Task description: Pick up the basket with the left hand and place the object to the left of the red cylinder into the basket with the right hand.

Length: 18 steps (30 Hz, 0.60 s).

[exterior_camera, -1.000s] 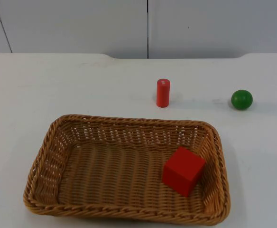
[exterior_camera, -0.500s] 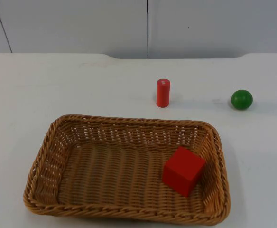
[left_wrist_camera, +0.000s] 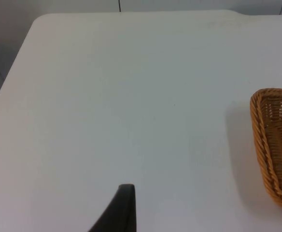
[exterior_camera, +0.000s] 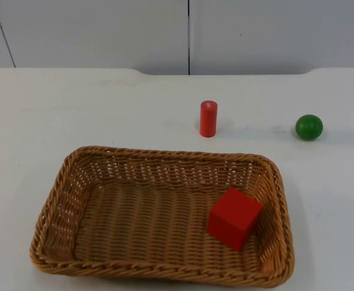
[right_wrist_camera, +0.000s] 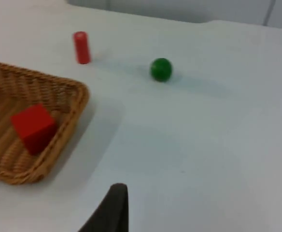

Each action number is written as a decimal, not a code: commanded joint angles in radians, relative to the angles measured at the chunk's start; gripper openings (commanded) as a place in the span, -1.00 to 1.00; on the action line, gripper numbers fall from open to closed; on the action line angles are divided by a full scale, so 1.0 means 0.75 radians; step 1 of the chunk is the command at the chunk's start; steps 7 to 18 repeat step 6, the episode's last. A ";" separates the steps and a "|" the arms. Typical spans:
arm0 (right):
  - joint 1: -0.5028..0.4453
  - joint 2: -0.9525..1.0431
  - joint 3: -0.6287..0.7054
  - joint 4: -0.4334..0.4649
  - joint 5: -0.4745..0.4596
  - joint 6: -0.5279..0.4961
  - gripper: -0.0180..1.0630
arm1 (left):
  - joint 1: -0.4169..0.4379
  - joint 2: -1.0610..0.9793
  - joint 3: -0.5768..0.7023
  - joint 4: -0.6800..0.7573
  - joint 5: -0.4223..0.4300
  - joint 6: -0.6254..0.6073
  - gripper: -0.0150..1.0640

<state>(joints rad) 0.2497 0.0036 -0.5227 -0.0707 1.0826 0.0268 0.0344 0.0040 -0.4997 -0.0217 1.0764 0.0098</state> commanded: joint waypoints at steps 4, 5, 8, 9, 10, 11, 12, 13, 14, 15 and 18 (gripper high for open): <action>-0.163 -0.005 0.009 0.007 -0.007 -0.011 0.98 | 0.001 -0.005 0.007 0.009 -0.003 -0.003 0.97; -0.186 -0.005 0.009 0.007 -0.007 -0.011 0.98 | 0.001 -0.005 0.007 0.009 -0.003 -0.003 0.97; -0.207 -0.005 0.009 0.007 -0.007 -0.011 0.98 | 0.001 -0.005 0.007 0.009 -0.003 -0.003 0.97; -0.207 -0.005 0.009 0.007 -0.007 -0.011 0.98 | 0.001 -0.005 0.007 0.009 -0.003 -0.003 0.97; -0.207 -0.005 0.009 0.007 -0.007 -0.011 0.98 | 0.001 -0.005 0.007 0.009 -0.003 -0.003 0.97; -0.207 -0.005 0.009 0.007 -0.007 -0.011 0.98 | 0.001 -0.005 0.007 0.009 -0.003 -0.003 0.97; -0.207 -0.005 0.009 0.007 -0.007 -0.011 0.98 | 0.001 -0.005 0.007 0.009 -0.003 -0.003 0.97; -0.207 -0.005 0.009 0.007 -0.007 -0.011 0.98 | 0.001 -0.005 0.007 0.009 -0.003 -0.003 0.97; -0.207 -0.005 0.009 0.007 -0.007 -0.011 0.98 | 0.001 -0.005 0.007 0.009 -0.003 -0.003 0.97; -0.207 -0.005 0.009 0.007 -0.007 -0.011 0.98 | 0.001 -0.005 0.007 0.009 -0.003 -0.003 0.97; -0.207 -0.005 0.009 0.007 -0.007 -0.011 0.98 | 0.001 -0.005 0.007 0.009 -0.003 -0.003 0.97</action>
